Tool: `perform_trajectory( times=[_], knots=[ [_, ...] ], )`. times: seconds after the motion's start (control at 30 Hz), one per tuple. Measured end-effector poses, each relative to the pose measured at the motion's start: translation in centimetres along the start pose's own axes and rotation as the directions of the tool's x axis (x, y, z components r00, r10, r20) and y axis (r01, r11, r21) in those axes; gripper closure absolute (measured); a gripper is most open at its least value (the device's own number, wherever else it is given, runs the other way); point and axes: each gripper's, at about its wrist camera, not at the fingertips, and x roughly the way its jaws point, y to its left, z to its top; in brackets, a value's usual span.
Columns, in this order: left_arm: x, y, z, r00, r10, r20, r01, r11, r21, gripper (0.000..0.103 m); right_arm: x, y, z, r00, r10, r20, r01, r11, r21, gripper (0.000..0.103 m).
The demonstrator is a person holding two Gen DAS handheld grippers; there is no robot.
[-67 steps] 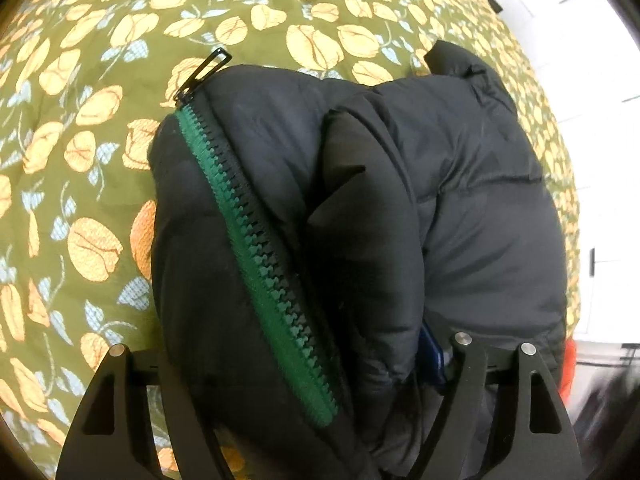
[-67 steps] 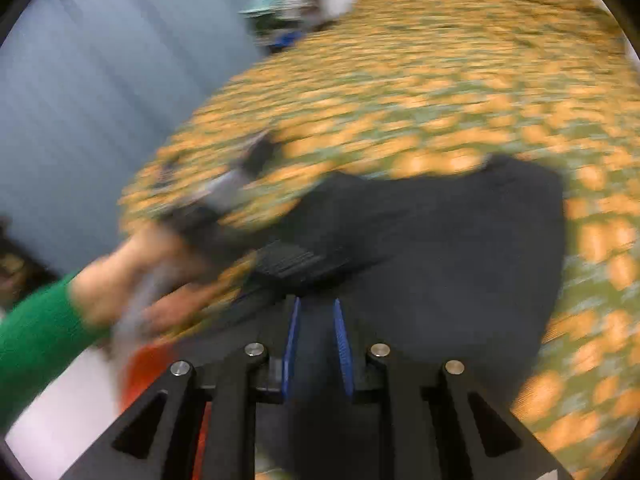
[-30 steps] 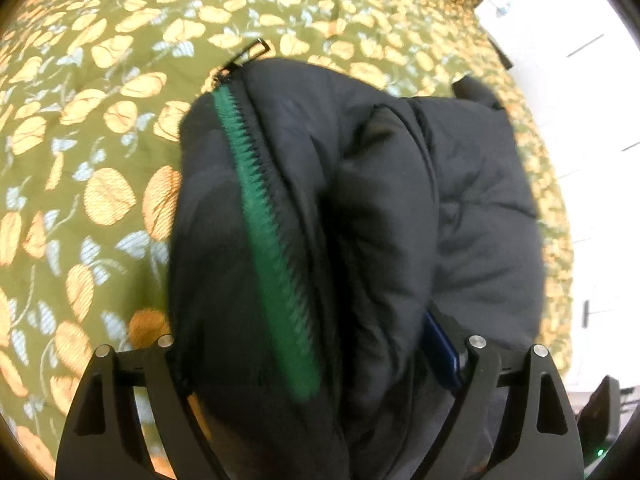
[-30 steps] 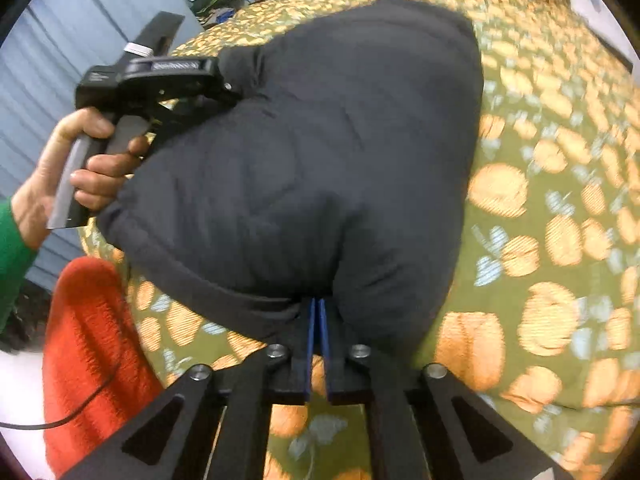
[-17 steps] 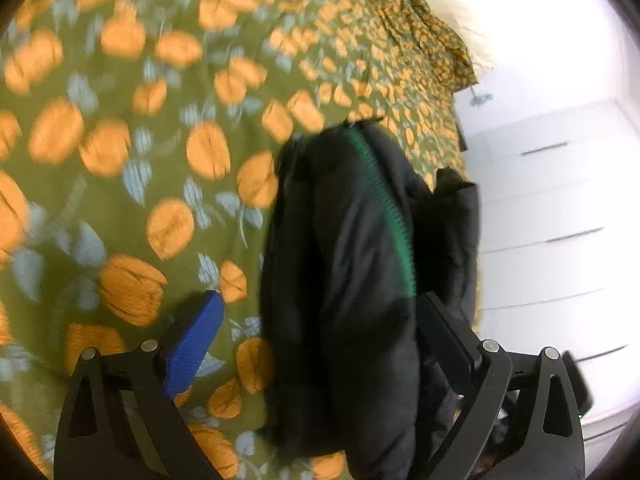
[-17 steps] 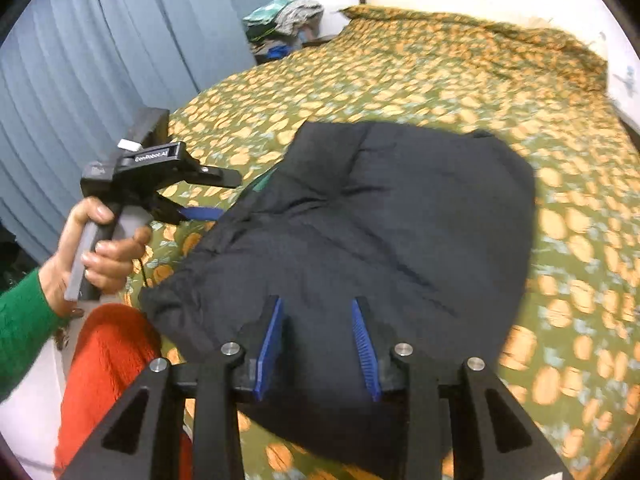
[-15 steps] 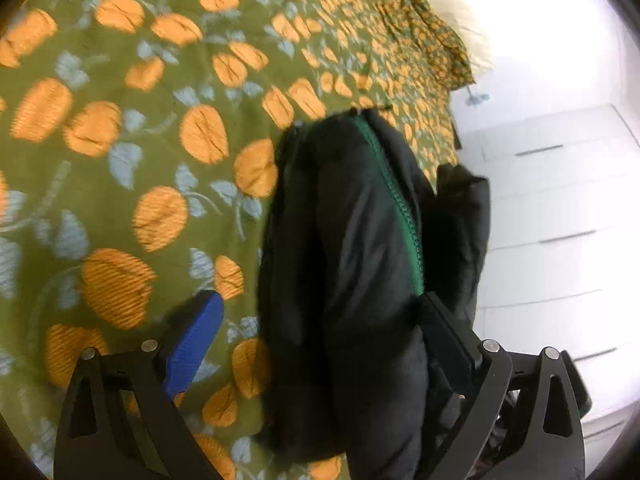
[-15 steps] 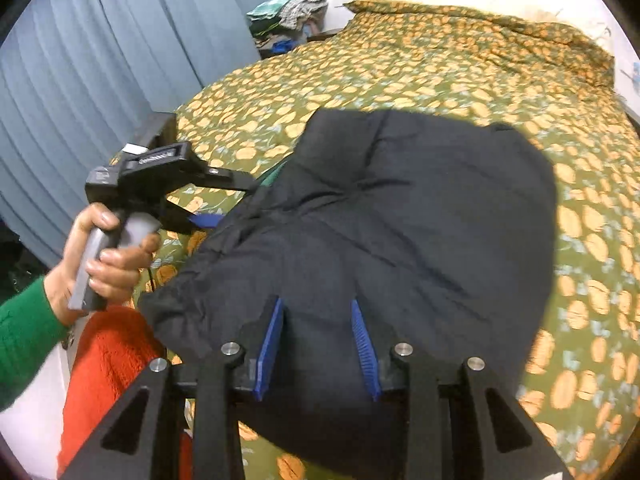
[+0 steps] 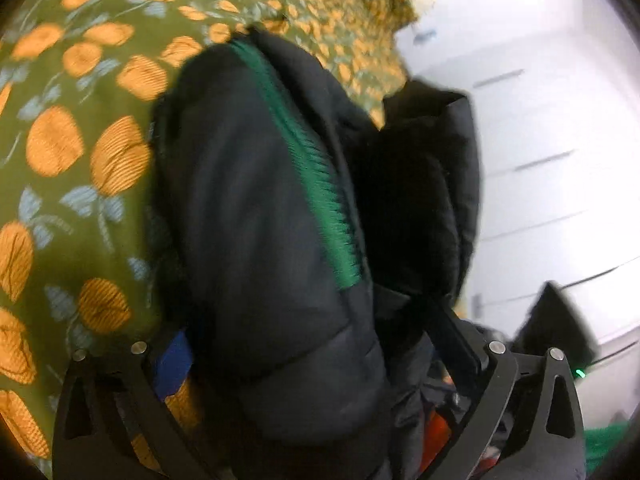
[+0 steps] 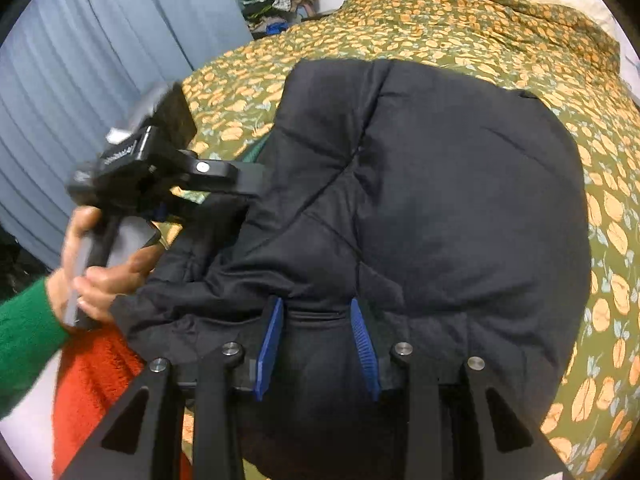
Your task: Fold large clothes
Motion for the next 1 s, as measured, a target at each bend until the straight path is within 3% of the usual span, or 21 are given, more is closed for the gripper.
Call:
perform_trajectory(
  times=[0.07, 0.23, 0.4, 0.53, 0.6, 0.67, 0.7, 0.73, 0.8, 0.83, 0.9, 1.0],
  knots=[
    [-0.2, -0.4, 0.6, 1.0, 0.017, -0.022, -0.017, 1.0, 0.011, 0.003, 0.5, 0.5, 0.1, 1.0, -0.029, -0.006, 0.028, 0.999, -0.032, 0.067],
    [-2.7, 0.9, 0.2, 0.993, -0.114, 0.01, 0.114, 0.994, 0.003, 0.004, 0.6, -0.2, 0.3, 1.0, 0.009, -0.016, -0.009, 1.0, 0.02, 0.067],
    [-0.7, -1.2, -0.3, 0.999, 0.033, -0.042, -0.029, 0.995, 0.093, 0.002, 1.2, 0.8, 0.0, 1.0, -0.024, -0.006, 0.024, 0.999, -0.025, 0.067],
    [2.4, -2.5, 0.4, 0.974, 0.206, -0.1, -0.185, 0.966, 0.182, 0.0, 1.0, 1.3, -0.1, 0.999, -0.048, -0.003, 0.048, 0.998, -0.052, 0.067],
    [2.4, -0.9, 0.8, 0.977, 0.173, -0.126, -0.159, 0.981, 0.111, 0.0, -0.3, 0.8, -0.3, 1.0, -0.002, -0.001, 0.002, 0.999, -0.032, 0.067],
    [1.8, -0.2, 0.6, 0.982, 0.155, -0.105, -0.146, 0.985, 0.09, 0.001, -2.3, -0.7, -0.9, 0.997, 0.071, 0.02, -0.072, 0.997, 0.042, 0.066],
    [1.7, -0.2, 0.4, 0.983, 0.156, -0.098, -0.147, 0.985, 0.096, 0.002, -4.0, -2.1, -1.6, 0.99, 0.129, 0.058, -0.134, 0.986, 0.1, 0.055],
    [1.7, -0.4, 0.1, 0.983, 0.157, -0.09, -0.147, 0.984, 0.105, 0.003, -5.3, -3.4, -2.4, 0.983, 0.157, 0.096, -0.17, 0.975, 0.143, 0.035],
    [1.5, -0.7, -0.2, 0.984, 0.161, -0.081, -0.151, 0.982, 0.113, 0.005, -7.9, -7.1, -4.7, 0.976, 0.132, 0.173, -0.173, 0.953, 0.248, 0.016],
    [1.5, -0.8, -0.5, 0.984, 0.159, -0.079, -0.149, 0.982, 0.116, 0.006, -8.5, -8.8, -5.7, 0.98, 0.081, 0.183, -0.133, 0.946, 0.296, 0.015],
    [1.2, -0.7, -1.3, 0.985, 0.157, -0.077, -0.148, 0.982, 0.117, 0.007, -8.0, -12.2, -7.2, 0.985, 0.066, 0.158, -0.122, 0.918, 0.379, 0.015],
    [1.5, -1.4, -1.7, 0.984, 0.165, -0.072, -0.156, 0.981, 0.117, 0.007, -6.0, -15.3, -9.5, 0.972, 0.171, 0.164, -0.231, 0.836, 0.497, 0.015]
  ],
)
